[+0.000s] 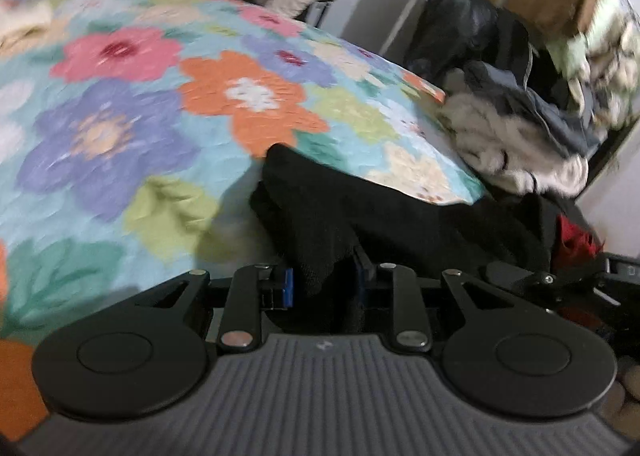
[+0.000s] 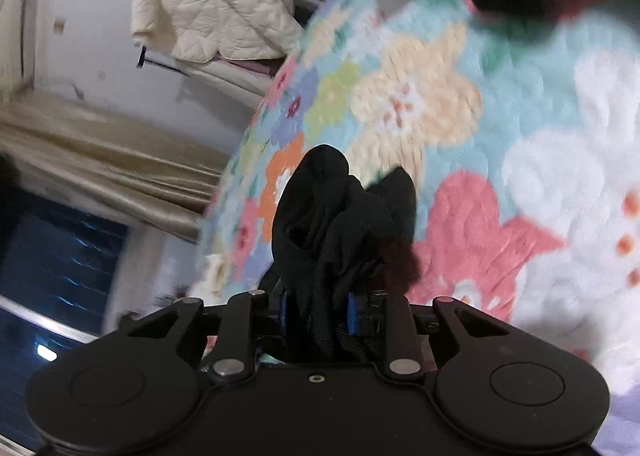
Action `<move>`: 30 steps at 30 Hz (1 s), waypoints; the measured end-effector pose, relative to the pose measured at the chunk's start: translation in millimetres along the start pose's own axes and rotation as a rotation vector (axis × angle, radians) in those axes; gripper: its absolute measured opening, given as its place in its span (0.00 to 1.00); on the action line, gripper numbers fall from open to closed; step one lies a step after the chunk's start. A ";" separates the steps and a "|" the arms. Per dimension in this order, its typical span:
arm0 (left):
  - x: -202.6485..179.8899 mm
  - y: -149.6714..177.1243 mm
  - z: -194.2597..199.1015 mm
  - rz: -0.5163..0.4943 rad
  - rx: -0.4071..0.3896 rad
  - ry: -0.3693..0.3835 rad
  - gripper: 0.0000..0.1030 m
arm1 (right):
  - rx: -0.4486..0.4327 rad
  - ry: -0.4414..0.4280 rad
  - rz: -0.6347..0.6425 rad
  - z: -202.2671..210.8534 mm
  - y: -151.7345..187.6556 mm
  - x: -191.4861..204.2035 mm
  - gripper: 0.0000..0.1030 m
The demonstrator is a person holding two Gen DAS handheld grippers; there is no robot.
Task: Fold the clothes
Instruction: 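Carry the folded shirt with both tools onto the clothes pile beside the red garment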
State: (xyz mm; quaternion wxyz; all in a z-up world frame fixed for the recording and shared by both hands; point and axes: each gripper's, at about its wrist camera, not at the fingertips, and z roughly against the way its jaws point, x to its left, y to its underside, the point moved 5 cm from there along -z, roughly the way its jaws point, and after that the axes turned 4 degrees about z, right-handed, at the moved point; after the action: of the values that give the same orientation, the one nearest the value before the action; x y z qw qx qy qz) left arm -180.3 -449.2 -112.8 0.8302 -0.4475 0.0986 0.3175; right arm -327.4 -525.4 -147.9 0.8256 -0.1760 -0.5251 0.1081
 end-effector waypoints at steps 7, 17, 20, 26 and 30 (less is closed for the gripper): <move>-104.0 -27.2 -4.9 -0.140 -0.021 0.144 0.19 | -0.215 -0.045 0.059 73.9 -34.5 13.2 0.28; -296.3 -35.8 -10.7 -0.446 -0.113 0.434 0.19 | -0.738 0.117 0.018 239.5 -46.4 -16.8 0.28; -320.4 -2.6 -61.6 -0.500 0.012 0.415 0.18 | -0.654 0.390 0.063 261.4 -45.2 -45.4 0.28; -304.4 50.7 -120.9 -0.475 0.173 0.290 0.14 | -0.562 0.269 -0.083 288.2 -53.8 -92.9 0.28; -315.4 36.1 -111.0 -0.494 0.132 0.309 0.11 | -0.573 0.166 -0.171 291.6 -48.2 -106.3 0.28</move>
State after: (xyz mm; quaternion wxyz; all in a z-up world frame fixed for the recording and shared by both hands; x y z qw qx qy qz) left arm -434.8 -662.7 -60.4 0.8847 -0.4461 0.1323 0.0269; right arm -636.8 -556.5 -103.8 0.7886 -0.3650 -0.4777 -0.1291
